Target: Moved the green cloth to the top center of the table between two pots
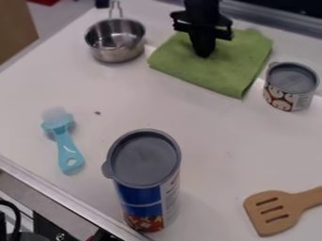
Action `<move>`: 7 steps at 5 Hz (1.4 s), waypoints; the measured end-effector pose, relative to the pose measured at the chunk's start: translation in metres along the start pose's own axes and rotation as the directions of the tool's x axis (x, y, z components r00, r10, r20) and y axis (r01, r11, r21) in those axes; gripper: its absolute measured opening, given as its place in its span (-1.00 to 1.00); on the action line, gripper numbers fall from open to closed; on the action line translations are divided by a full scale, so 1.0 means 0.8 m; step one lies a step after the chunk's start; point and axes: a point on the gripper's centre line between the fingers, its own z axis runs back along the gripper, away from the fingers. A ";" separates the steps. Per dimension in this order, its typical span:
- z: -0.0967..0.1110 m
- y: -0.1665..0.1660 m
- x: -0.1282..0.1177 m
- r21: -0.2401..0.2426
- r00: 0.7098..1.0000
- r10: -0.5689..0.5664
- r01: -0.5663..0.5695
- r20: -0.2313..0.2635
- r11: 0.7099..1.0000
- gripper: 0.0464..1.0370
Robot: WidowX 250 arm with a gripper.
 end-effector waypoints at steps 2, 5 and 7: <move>0.005 -0.001 -0.010 0.021 1.000 -0.025 0.024 0.013 0.999 -0.71; 0.095 -0.004 0.011 0.023 0.975 0.109 -0.116 0.196 0.993 0.84; 0.121 -0.011 -0.037 0.035 0.983 0.165 -0.168 0.080 0.985 0.92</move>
